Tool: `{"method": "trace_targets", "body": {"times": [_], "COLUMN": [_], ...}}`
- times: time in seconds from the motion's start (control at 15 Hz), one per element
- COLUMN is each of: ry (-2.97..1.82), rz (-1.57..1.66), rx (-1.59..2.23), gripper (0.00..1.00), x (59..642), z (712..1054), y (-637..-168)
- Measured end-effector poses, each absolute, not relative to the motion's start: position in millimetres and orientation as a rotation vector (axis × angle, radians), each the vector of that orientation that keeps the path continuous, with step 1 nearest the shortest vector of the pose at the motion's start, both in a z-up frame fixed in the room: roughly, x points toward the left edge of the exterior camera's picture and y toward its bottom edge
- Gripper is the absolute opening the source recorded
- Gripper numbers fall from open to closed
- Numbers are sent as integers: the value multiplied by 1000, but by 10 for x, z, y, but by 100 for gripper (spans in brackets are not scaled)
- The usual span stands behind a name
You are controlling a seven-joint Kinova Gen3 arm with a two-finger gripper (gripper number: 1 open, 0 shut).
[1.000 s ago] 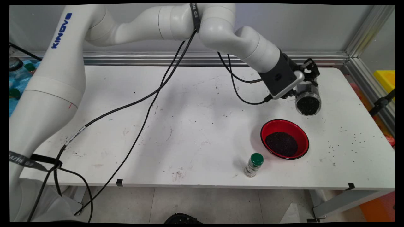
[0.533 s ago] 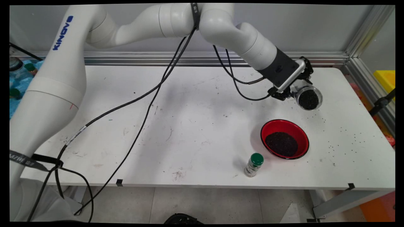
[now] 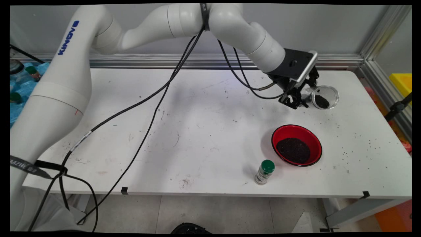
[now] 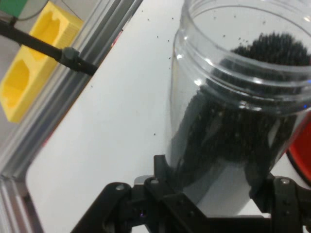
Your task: Pour the black seasoning powder in the red bowl
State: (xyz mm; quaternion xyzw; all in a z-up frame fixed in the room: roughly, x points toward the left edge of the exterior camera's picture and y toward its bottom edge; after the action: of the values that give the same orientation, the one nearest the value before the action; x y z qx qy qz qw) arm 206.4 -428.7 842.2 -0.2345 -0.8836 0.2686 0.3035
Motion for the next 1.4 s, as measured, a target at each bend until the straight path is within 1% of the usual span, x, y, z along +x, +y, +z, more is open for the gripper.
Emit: {"method": "trace_targets", "body": {"times": [0.67,1.4], "ry": [-2336,-2267], "rz": [522,335], "rx": [-225,195], "gripper": [0,0], "x": [2102,2187], "z": [8275,7850], "y": [-4549,-4858]}}
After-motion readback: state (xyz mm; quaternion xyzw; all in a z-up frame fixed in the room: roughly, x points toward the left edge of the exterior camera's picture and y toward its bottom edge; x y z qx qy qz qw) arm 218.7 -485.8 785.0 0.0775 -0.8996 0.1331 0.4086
